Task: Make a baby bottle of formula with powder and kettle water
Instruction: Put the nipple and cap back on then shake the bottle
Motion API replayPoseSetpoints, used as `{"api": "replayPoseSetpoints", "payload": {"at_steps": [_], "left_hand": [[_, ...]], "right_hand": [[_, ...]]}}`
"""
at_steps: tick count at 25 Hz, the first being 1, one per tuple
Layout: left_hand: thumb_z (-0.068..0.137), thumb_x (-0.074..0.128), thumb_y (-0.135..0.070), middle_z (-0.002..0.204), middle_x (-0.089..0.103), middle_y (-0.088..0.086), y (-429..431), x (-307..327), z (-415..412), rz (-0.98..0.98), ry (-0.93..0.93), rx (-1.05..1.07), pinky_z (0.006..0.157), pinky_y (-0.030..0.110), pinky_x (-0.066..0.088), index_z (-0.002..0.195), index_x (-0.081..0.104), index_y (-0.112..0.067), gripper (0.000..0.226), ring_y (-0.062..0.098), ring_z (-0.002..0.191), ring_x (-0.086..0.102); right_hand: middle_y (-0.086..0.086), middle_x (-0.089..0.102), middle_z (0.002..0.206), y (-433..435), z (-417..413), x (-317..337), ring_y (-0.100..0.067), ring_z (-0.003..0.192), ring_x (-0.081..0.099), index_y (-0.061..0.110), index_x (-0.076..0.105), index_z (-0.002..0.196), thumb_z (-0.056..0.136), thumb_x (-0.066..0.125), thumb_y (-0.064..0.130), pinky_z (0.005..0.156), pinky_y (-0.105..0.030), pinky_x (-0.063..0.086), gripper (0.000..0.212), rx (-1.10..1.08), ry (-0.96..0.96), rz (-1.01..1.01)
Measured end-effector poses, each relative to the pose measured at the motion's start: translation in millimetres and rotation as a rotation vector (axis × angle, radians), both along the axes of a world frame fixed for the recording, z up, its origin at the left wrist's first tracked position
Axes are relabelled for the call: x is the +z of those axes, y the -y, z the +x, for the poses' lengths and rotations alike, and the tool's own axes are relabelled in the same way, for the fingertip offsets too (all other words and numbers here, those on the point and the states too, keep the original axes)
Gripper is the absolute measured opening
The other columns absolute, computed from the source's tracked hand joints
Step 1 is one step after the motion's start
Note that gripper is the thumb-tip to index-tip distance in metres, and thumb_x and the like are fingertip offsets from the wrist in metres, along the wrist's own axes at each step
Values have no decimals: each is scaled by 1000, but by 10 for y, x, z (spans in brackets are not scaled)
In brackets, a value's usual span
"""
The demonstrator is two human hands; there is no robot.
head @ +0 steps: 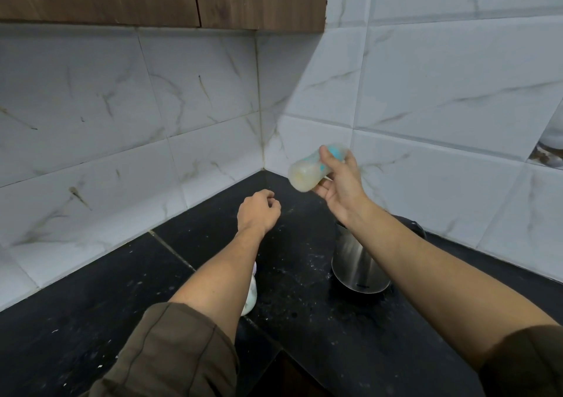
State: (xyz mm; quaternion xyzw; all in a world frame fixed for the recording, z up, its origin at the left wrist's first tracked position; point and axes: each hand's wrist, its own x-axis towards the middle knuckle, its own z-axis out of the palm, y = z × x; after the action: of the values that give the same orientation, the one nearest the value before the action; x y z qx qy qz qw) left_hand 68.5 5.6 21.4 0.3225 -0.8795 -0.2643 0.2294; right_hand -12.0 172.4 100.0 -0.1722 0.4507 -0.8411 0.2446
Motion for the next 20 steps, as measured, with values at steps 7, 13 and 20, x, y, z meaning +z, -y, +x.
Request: {"api": "replayPoseSetpoints", "payload": {"at_steps": [7,13,20], "left_hand": [[101,57,-28,119,75,1,31,-15,36,4,2,-2,94,38,54,136,66,-20,38,24,111,69],[101,60,-30,120,75,2,33,-58,51,4,27,-12,93,39,57,137,65,-22,38,23,109,70],[101,55,-28,124,74,2,16,-76,80,13,1,-2,98,40,55,137,66,-21,39,26,116,68]], "right_hand": [[-10,66,131,9,69,24,-30,105,75,26,44,149,93,77,25,80,-48,63,65,32,-59,18],[-6,70,121,-61,186,-38,-27,104,75,30,43,151,85,81,26,77,-44,63,75,169,-181,173],[-10,62,134,-79,-14,-18,-30,108,74,23,40,150,95,76,27,78,-45,63,66,-65,82,-80]]}}
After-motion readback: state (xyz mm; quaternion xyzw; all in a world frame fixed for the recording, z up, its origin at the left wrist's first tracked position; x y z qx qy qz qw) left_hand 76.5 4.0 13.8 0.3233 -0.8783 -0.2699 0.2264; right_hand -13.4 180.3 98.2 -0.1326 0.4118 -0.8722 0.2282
